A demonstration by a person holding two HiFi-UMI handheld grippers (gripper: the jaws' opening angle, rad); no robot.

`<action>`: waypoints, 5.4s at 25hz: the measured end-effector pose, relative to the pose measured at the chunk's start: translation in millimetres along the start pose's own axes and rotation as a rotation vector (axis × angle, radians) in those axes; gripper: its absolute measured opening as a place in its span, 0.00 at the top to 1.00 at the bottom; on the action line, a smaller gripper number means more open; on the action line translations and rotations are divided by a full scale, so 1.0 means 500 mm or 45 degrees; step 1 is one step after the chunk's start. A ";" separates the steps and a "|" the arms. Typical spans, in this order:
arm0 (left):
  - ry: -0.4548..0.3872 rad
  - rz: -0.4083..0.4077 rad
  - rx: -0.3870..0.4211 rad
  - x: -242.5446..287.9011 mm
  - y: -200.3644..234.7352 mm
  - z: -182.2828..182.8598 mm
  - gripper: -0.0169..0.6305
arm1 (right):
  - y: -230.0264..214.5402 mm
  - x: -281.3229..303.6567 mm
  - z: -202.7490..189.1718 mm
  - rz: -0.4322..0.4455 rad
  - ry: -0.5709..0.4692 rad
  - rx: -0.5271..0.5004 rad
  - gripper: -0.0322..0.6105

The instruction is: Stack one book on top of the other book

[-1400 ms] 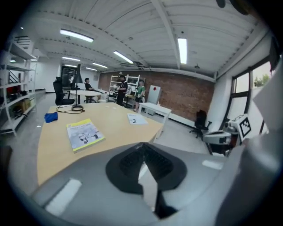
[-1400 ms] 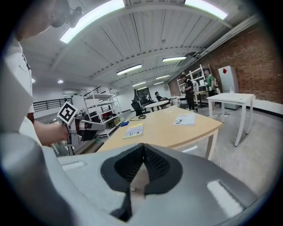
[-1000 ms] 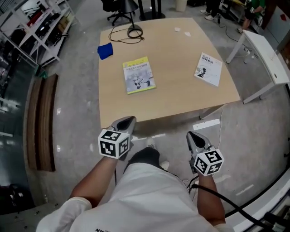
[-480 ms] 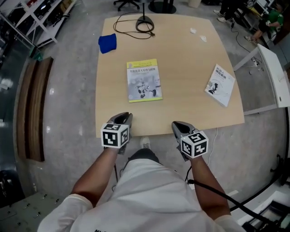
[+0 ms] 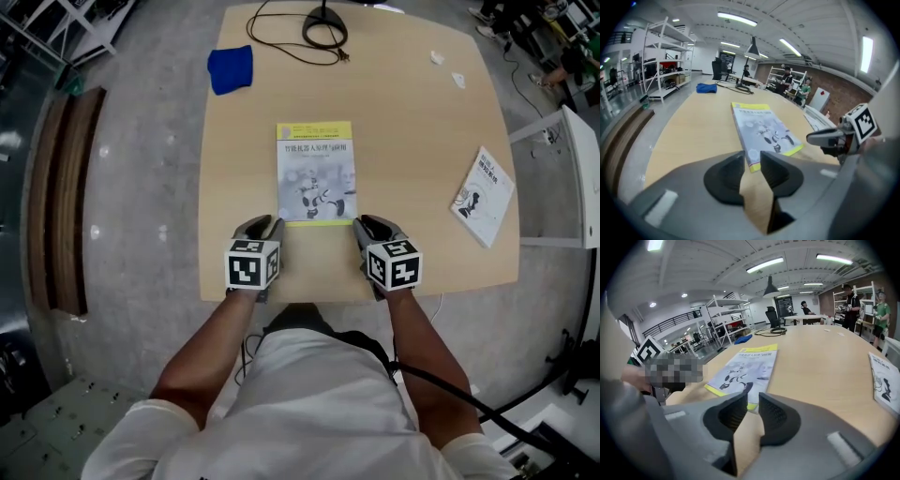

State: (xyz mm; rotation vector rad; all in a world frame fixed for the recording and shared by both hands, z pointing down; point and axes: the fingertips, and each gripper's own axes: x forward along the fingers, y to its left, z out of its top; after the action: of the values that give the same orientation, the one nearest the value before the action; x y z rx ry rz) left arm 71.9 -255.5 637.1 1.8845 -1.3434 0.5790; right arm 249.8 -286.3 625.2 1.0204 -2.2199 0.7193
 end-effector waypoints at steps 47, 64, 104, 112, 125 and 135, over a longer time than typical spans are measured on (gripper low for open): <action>0.089 -0.053 -0.112 -0.048 -0.067 -0.175 0.83 | 0.071 -0.039 -0.168 0.196 0.143 0.031 0.75; 0.091 -0.023 -0.113 -0.134 -0.137 -0.313 0.83 | 0.130 -0.136 -0.292 0.242 0.189 -0.042 0.75; 0.009 -0.392 -0.704 -0.136 -0.176 -0.373 0.71 | 0.168 -0.147 -0.346 0.639 0.153 0.580 0.67; 0.018 -0.266 -0.271 -0.166 -0.237 -0.342 0.74 | 0.170 -0.216 -0.286 0.601 0.034 0.324 0.77; -0.033 -0.406 -0.041 -0.142 -0.427 -0.304 0.74 | 0.068 -0.391 -0.315 0.444 -0.153 0.308 0.77; -0.045 -0.589 0.196 -0.080 -0.693 -0.244 0.75 | -0.113 -0.598 -0.353 0.210 -0.360 0.368 0.77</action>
State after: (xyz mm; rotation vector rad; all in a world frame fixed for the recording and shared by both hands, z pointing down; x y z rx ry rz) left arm 388.7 -74.0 578.9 2.2444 -0.8547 0.4188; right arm 504.3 -55.2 550.4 1.1452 -2.5161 1.0490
